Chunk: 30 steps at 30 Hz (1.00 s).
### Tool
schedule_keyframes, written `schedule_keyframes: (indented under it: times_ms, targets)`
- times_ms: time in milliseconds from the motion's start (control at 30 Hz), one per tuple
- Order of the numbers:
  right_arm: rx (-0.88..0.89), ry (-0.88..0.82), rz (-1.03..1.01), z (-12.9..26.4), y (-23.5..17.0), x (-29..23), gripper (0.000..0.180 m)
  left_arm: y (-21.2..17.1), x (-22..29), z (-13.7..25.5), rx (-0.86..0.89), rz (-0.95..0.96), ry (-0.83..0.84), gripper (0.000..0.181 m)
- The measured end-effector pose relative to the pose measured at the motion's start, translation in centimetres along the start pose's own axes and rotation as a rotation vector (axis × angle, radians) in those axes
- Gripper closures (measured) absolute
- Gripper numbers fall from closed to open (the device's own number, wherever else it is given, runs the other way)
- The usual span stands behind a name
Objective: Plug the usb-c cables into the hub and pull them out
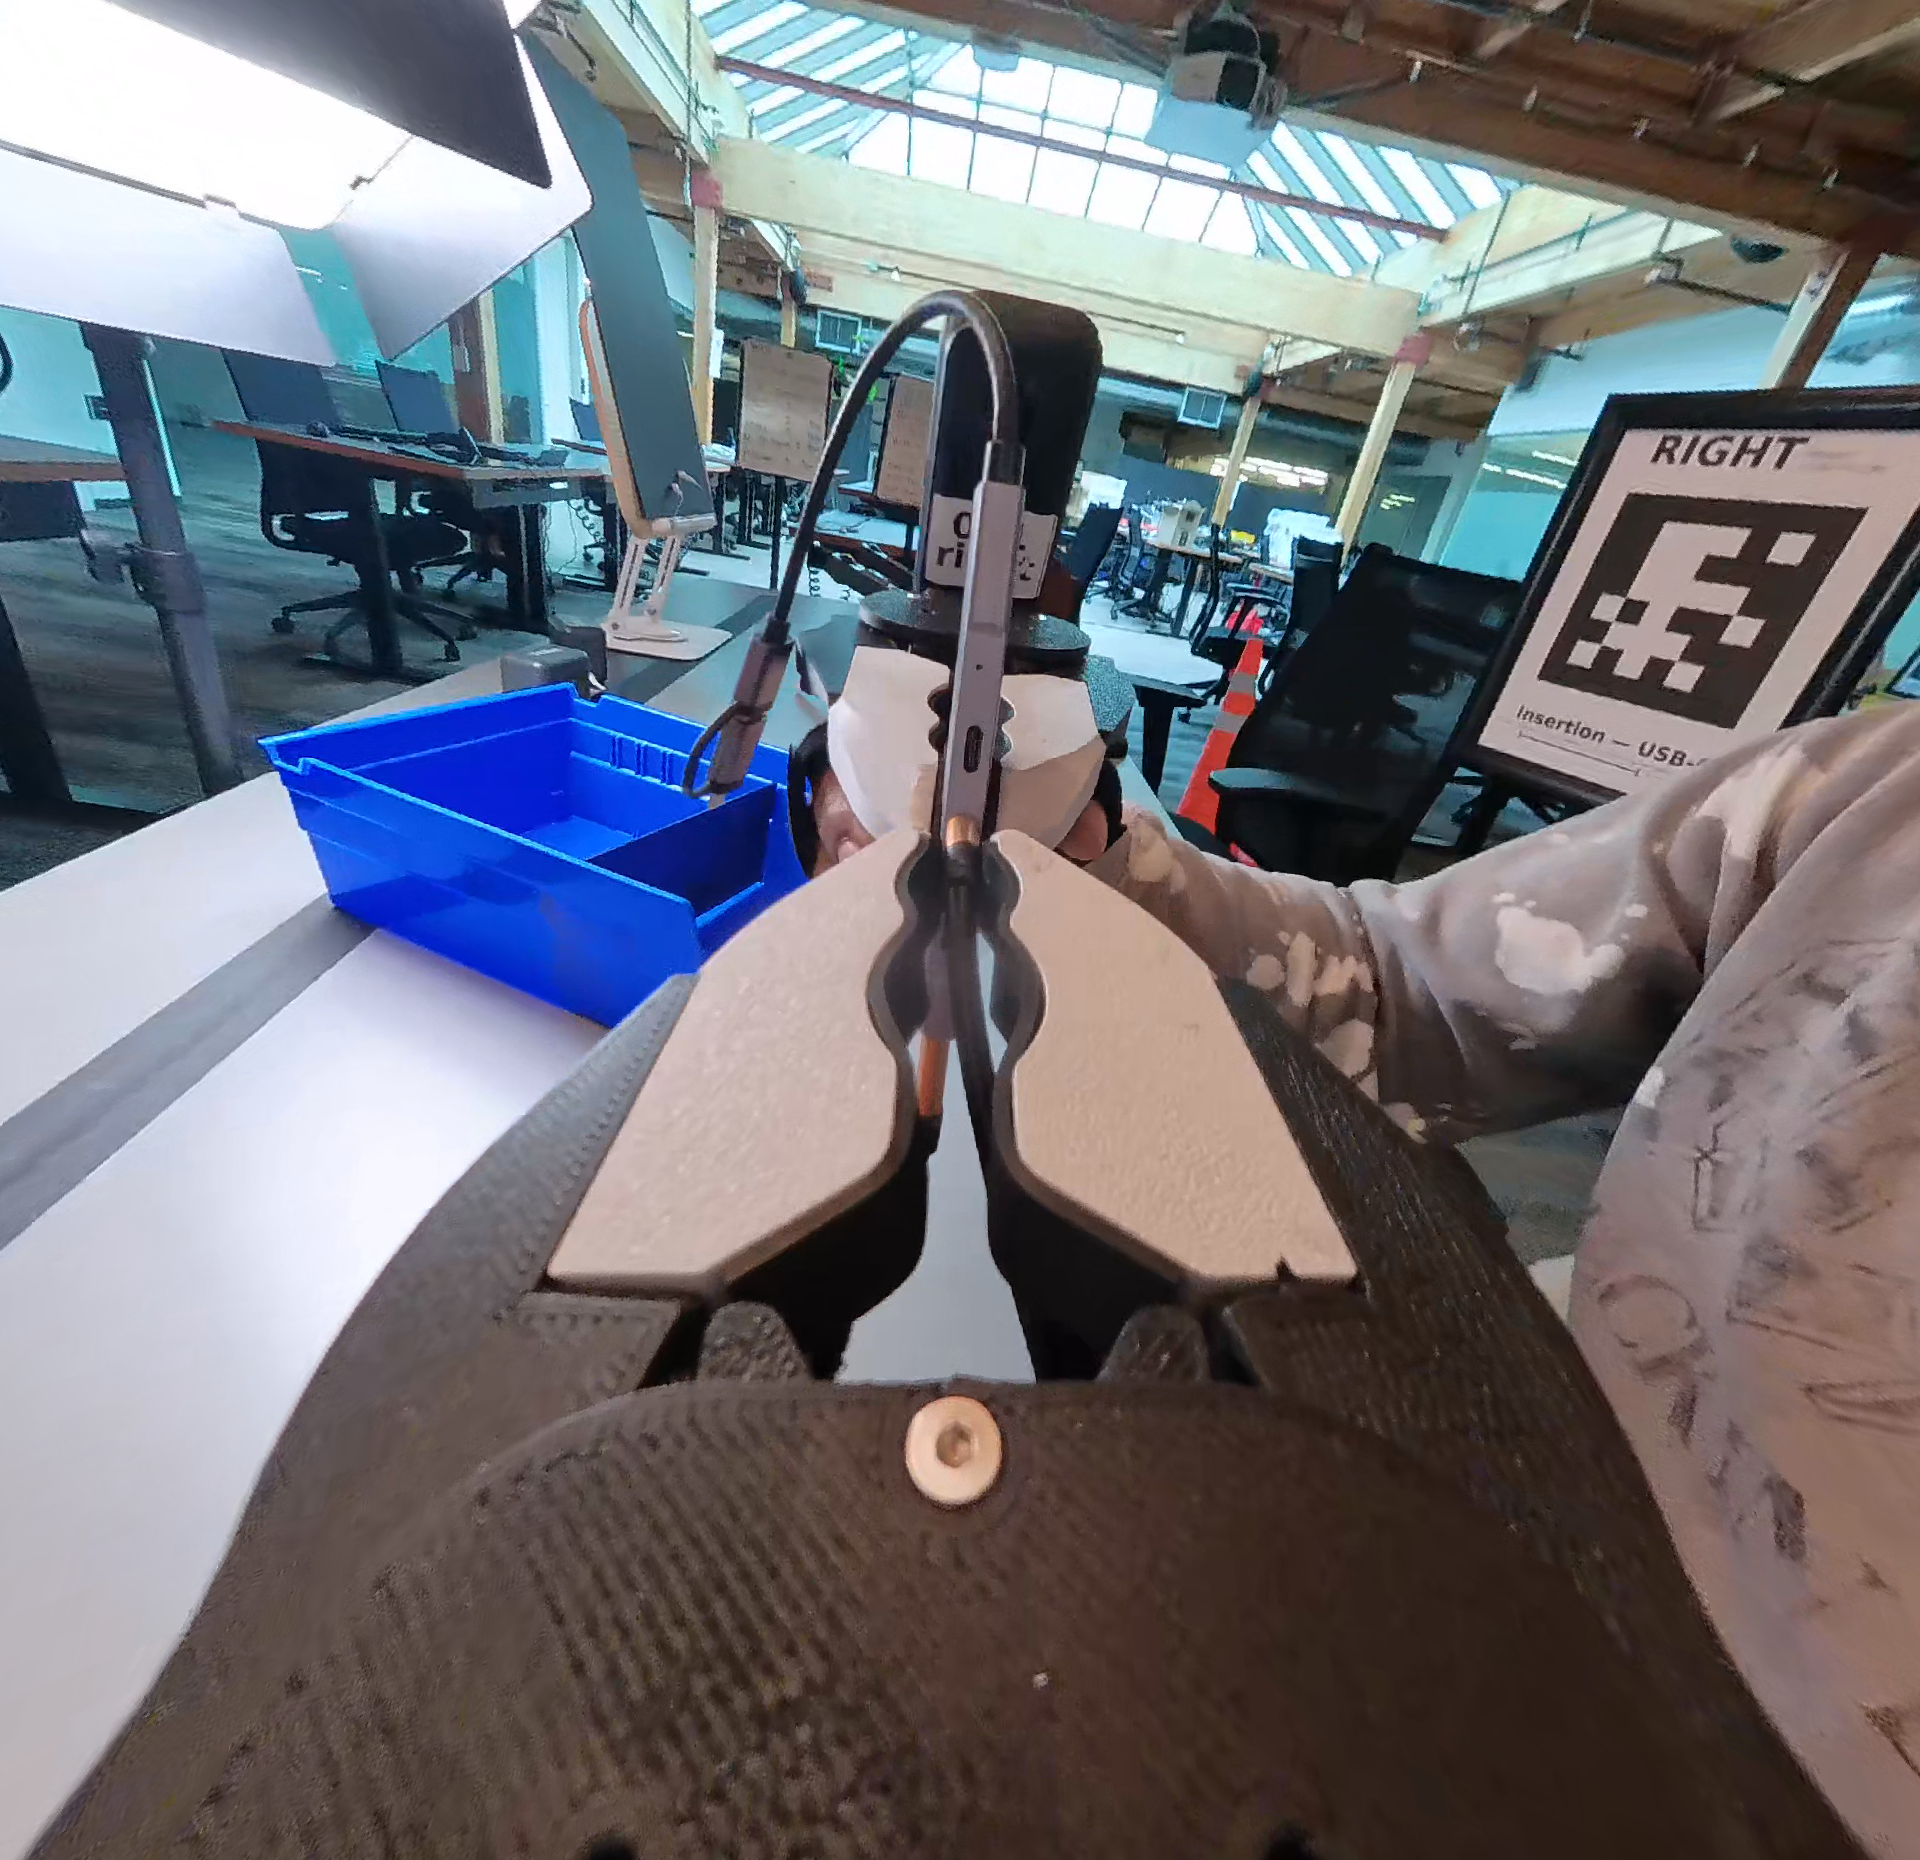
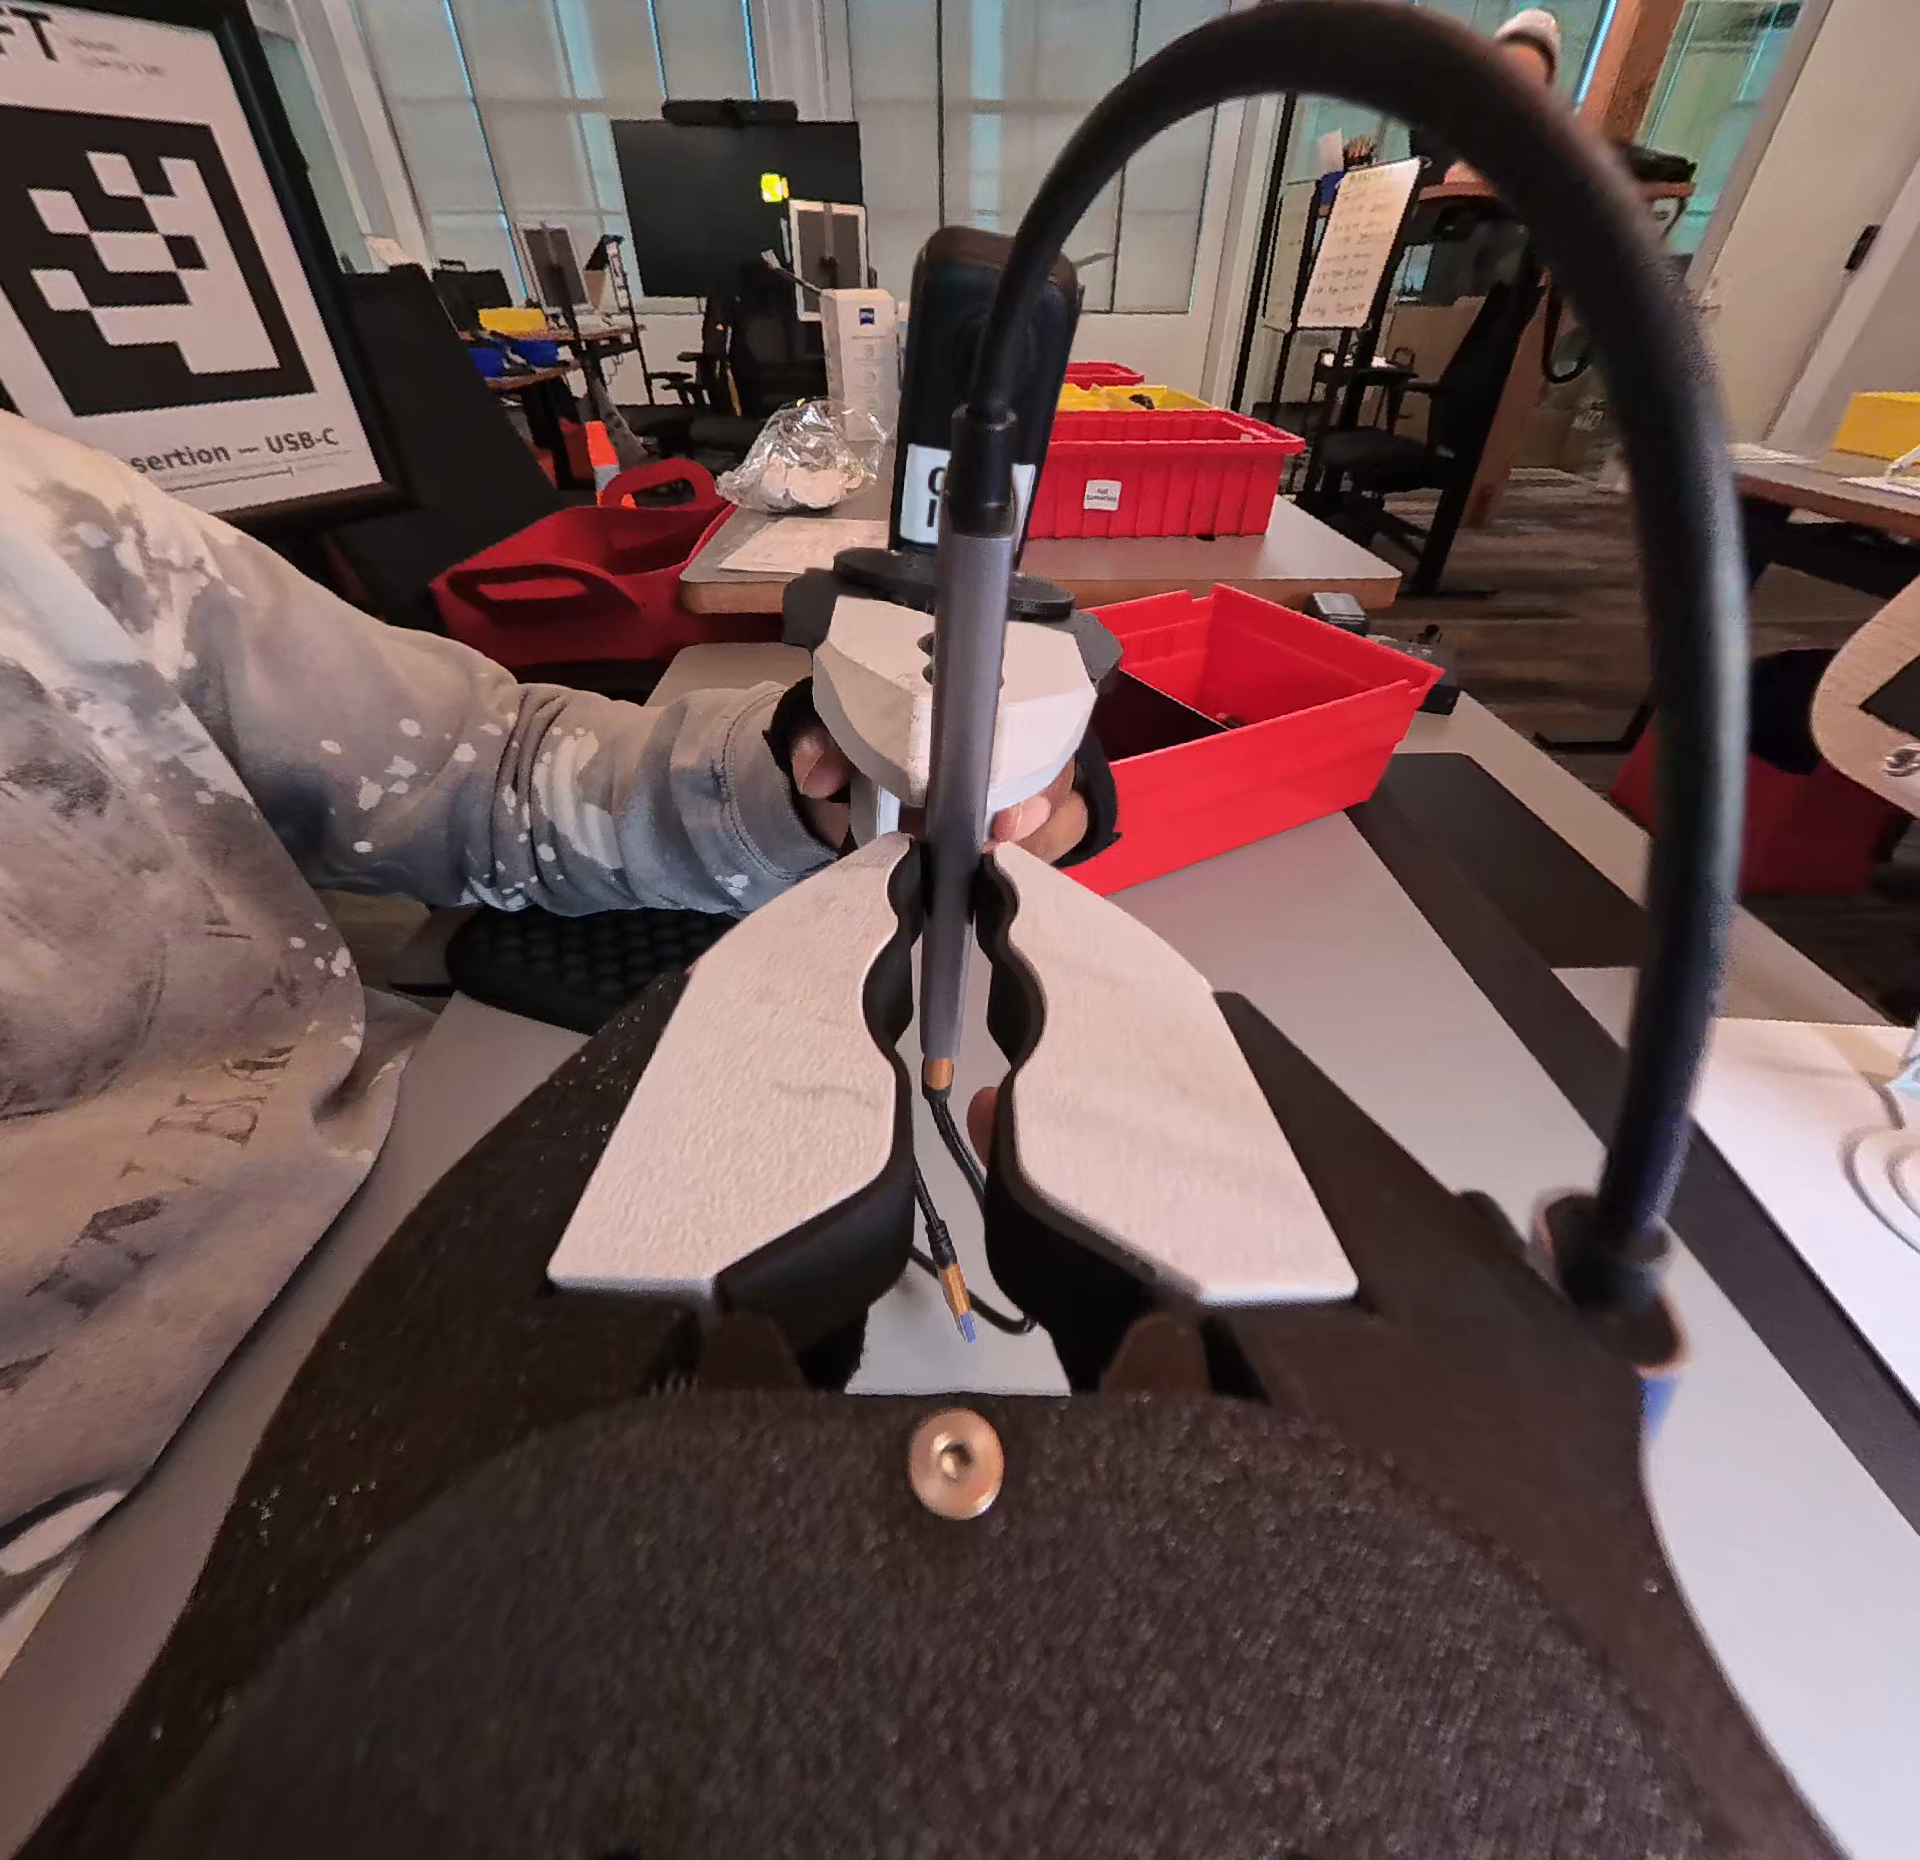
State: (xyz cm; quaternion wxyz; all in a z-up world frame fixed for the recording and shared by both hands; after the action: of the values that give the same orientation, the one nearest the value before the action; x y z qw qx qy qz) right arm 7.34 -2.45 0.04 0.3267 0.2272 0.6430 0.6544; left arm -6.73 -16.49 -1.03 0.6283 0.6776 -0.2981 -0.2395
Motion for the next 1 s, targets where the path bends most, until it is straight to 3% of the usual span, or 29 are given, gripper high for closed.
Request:
schedule_keyframes:
  times_ms: [300, 467, 700, 733, 833, 1000]
  targets:
    - [0.000, -0.019, -0.035, 0.6, 0.6, -0.1, 0.171, 1.3, 0.1, 1.4, -0.022, -0.080, 0.059, 0.168]
    - [-0.160, -0.047, -0.038, 0.1, 0.2, -0.6, 0.171, 1.8, 0.7, 1.5, -0.120, -0.135, 0.083, 0.164]
    - [-0.354, 0.015, -0.129, -2.4, -1.6, -1.1, 0.171, 0.9, 1.3, 0.4, -0.229, -0.113, -0.011, 0.161]
    - [-0.354, -0.006, -0.124, -2.6, -1.7, -1.0, 0.171, 0.8, 1.2, 0.4, -0.225, -0.112, 0.000, 0.170]
    - [-0.322, -0.119, -0.079, -2.3, -1.3, -0.5, 0.168, 0.8, 0.6, 0.5, -0.237, -0.095, 0.070, 0.171]
    - [-0.217, -0.144, -0.039, -0.7, 0.4, -1.0, 0.160, 0.4, 0.7, 0.4, -0.338, -0.158, 0.068, 0.171]
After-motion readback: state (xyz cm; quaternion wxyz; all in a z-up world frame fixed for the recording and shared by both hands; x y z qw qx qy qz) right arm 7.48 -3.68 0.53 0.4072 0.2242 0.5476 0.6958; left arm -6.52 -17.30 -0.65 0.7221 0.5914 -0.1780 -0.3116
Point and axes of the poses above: each gripper's, where its closed fingertips meet, z back along the fingers, y out of its top, x = y × z across the jaws, the point moved 10 cm from there along z, back along the fingers, and after that the axes turned 7 degrees about -z, right-handed, at the moved point
